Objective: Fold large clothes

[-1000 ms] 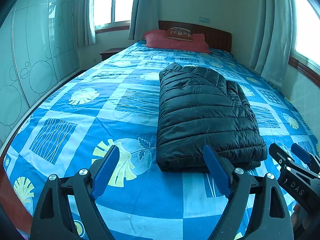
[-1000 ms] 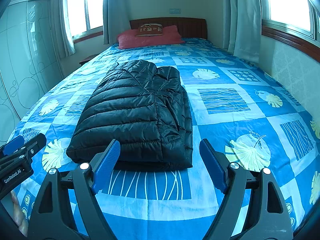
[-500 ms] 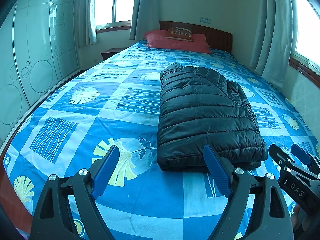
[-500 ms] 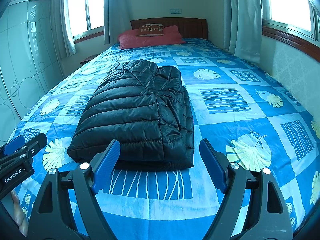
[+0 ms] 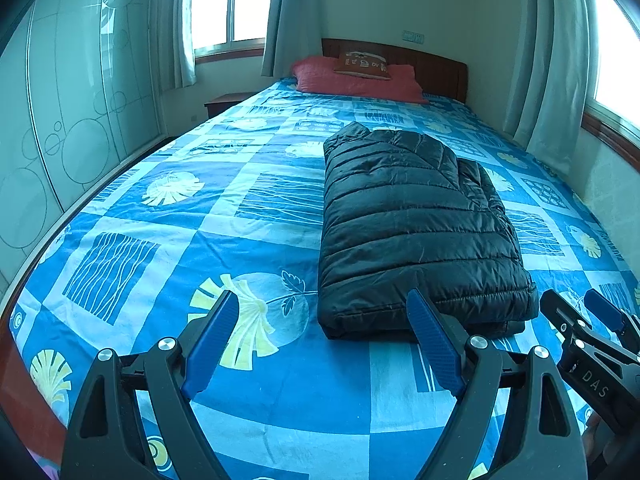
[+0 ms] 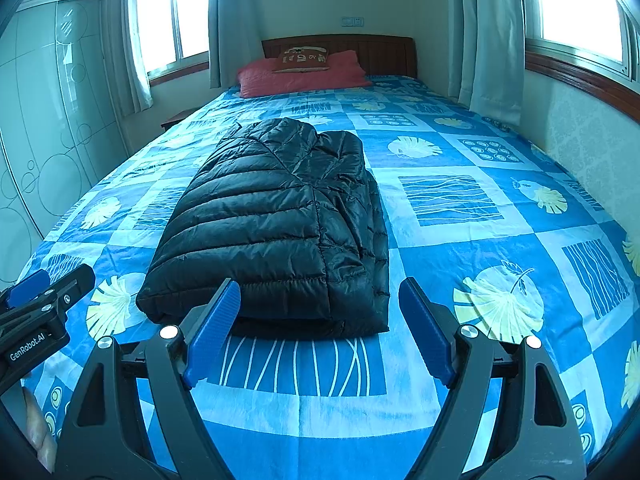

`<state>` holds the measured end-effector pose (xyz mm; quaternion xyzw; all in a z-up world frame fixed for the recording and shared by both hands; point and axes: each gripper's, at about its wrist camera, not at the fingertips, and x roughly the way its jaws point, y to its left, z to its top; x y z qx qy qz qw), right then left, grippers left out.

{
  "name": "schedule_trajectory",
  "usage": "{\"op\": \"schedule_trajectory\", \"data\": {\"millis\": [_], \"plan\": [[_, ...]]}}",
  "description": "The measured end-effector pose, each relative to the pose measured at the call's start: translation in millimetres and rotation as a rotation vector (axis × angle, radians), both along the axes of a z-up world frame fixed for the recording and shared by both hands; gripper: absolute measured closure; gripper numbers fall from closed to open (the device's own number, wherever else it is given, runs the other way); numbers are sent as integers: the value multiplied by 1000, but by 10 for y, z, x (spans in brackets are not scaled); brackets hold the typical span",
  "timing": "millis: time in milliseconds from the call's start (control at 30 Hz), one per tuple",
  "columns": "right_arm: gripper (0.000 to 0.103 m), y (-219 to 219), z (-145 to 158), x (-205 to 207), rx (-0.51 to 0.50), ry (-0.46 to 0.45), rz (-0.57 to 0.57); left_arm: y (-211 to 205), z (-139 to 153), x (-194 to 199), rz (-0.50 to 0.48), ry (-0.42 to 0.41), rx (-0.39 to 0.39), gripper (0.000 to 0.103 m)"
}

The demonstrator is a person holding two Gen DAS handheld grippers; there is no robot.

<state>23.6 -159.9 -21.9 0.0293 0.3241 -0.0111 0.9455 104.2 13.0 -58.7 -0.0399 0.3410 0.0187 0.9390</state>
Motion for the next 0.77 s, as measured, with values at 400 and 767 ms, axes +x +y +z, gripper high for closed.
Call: {"op": "schedule_trajectory", "data": {"millis": [400, 767], "plan": [[22, 42, -67, -7, 5, 13, 11, -58, -50, -18, -14, -16, 9, 15], [22, -41, -69, -1, 26, 14, 10, -69, -56, -10, -34, -28, -11, 15]]}}
